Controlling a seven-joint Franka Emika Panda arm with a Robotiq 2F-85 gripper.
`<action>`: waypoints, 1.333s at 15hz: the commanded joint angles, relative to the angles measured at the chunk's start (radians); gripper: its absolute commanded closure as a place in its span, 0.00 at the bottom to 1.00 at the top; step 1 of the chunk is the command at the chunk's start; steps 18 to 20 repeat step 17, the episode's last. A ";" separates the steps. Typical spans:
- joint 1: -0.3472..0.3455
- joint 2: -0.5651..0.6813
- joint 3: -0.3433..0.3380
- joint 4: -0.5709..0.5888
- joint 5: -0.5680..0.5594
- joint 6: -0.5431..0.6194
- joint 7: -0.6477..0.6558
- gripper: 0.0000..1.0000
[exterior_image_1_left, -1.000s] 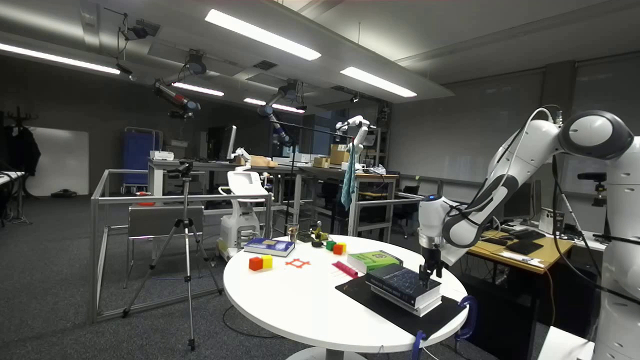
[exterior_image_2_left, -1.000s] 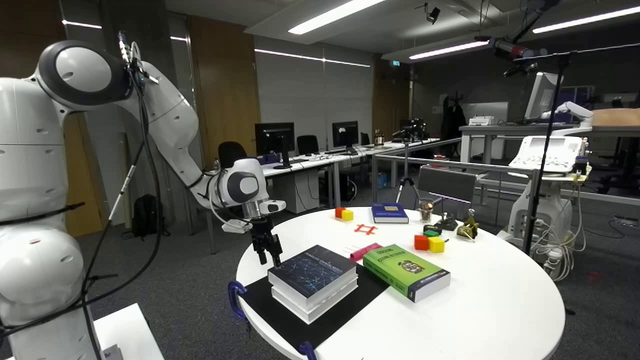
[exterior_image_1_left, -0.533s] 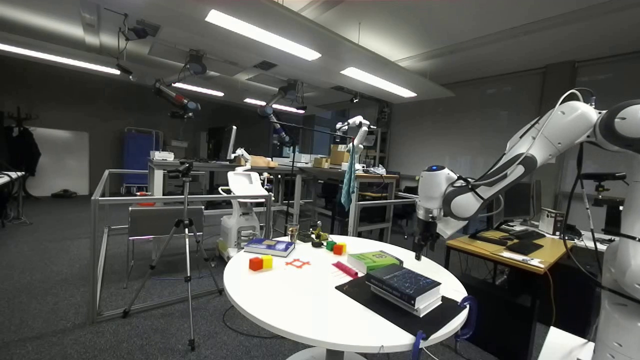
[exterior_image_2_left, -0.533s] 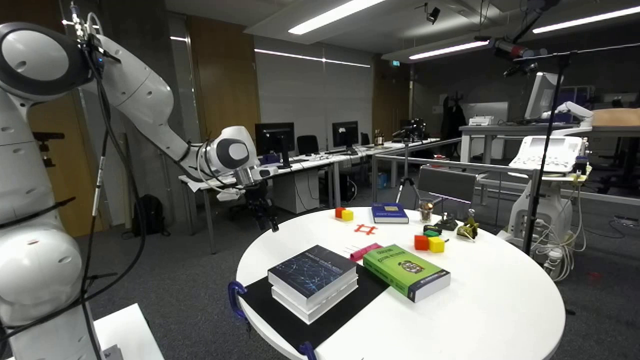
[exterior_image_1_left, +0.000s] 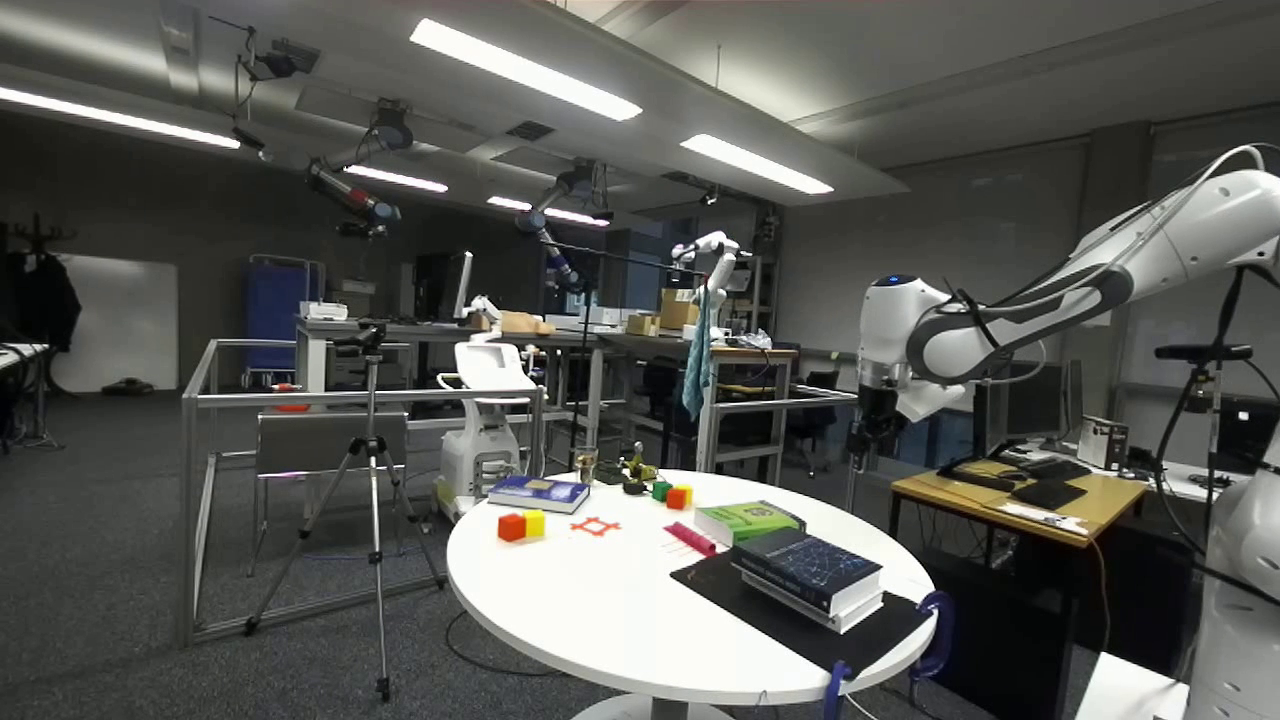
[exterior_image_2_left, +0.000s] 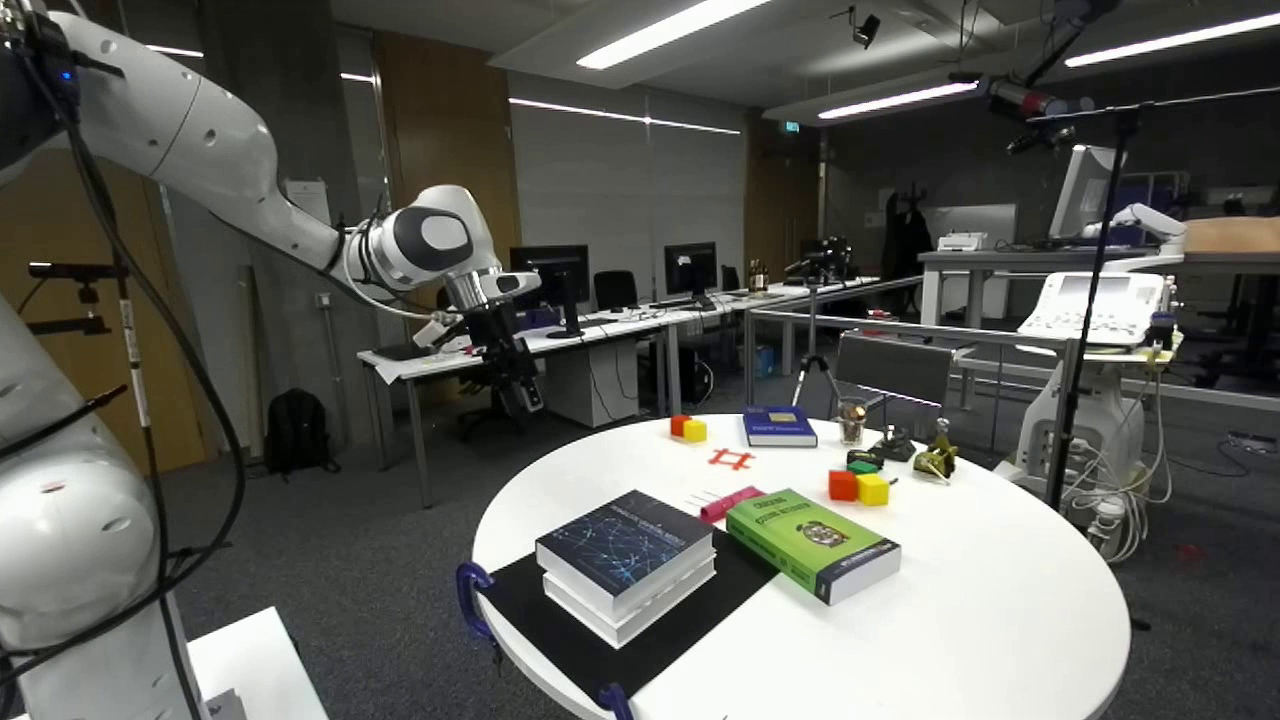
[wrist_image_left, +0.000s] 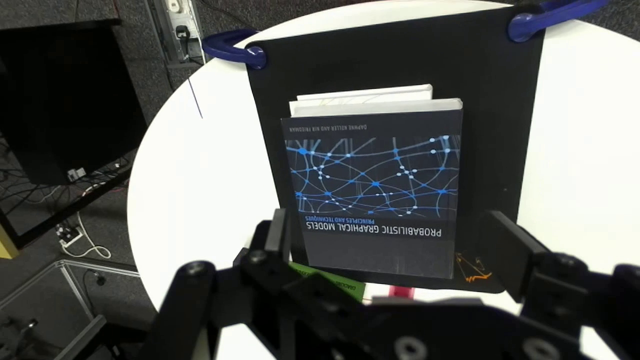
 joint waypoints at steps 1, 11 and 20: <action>-0.046 -0.086 0.028 -0.016 0.037 -0.071 -0.044 0.00; -0.074 -0.083 0.043 -0.012 0.030 -0.073 -0.023 0.00; -0.074 -0.083 0.043 -0.012 0.030 -0.073 -0.023 0.00</action>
